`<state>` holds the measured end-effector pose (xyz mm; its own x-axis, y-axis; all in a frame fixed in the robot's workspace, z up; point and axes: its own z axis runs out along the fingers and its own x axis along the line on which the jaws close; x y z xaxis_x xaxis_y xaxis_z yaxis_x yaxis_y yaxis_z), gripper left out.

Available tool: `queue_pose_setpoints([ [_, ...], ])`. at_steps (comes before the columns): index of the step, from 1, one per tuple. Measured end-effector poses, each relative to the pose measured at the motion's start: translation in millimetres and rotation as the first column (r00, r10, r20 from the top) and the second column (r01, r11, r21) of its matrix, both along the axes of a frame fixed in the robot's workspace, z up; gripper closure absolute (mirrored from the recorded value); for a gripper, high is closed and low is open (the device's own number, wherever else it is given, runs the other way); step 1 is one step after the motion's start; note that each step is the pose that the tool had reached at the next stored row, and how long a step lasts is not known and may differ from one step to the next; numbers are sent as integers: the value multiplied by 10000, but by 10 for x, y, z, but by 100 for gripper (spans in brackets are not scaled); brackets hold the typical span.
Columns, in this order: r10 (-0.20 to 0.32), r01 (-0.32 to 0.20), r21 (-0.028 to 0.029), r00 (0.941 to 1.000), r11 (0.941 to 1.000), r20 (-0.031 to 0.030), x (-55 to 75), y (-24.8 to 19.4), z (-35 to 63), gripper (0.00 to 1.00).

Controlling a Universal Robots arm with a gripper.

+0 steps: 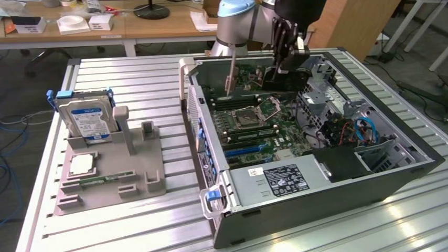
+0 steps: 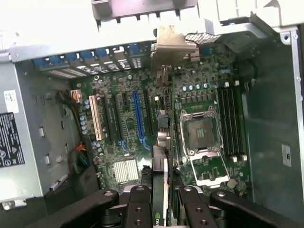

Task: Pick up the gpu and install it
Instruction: 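Insert the gpu into the slot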

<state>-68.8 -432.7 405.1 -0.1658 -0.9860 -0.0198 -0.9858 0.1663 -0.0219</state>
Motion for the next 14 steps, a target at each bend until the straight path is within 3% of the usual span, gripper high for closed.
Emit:
queue_pose_setpoints([
  [7, 1081, -1081, 1, 9941, 9941, 0, 0, 0, -60, 74],
  [14, 1396, -1396, 0, 9902, 9902, -6, 1, -12, -183, 74],
])
